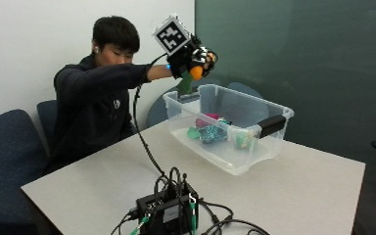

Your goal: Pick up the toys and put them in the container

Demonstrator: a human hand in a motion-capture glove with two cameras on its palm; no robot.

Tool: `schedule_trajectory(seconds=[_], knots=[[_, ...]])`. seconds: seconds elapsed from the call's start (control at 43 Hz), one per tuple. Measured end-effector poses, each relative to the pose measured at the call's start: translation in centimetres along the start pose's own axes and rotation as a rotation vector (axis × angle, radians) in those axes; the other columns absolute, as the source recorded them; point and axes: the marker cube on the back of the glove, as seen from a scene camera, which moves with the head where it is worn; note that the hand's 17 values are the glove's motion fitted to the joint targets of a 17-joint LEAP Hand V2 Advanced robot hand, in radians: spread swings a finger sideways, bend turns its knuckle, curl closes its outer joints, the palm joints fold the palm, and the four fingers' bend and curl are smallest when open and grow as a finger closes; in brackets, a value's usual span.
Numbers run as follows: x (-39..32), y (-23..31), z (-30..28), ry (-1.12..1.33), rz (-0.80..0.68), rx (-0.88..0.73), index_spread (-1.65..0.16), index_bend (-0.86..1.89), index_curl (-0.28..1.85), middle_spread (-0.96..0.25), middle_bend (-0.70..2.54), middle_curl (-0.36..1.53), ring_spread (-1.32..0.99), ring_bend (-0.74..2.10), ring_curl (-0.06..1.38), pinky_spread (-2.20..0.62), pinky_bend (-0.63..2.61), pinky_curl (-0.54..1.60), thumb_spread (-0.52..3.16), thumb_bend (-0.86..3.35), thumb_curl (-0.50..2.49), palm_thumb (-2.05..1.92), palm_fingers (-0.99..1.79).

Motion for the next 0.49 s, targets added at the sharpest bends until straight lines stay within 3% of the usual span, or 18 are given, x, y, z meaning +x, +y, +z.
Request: schedule_trajectory(seconds=[0.186, 0.302, 0.489], knots=[[-1.1, -0.1, 5.4, 0.067, -0.074, -0.198, -0.20, 0.47, 0.76, -0.16, 1.15, 0.71, -0.25, 1.43, 0.54, -0.37, 1.02, 0.51, 1.25, -0.04, 0.50, 0.28, 0.88], [0.0, 0.9, 7.2, 0.014, -0.040, -0.370, -0.22, 0.38, 0.78, -0.13, 0.80, 0.62, -0.24, 1.17, 0.52, -0.27, 1.04, 0.56, 1.20, -0.11, 0.42, 0.00, -0.10], [2.6, 2.7, 6.6, -0.009, -0.022, -0.389, -0.27, 0.27, 0.61, -0.09, 0.57, 0.50, -0.23, 0.92, 0.34, -0.16, 0.96, 0.42, 1.16, -0.07, 0.36, -0.07, -0.04]])
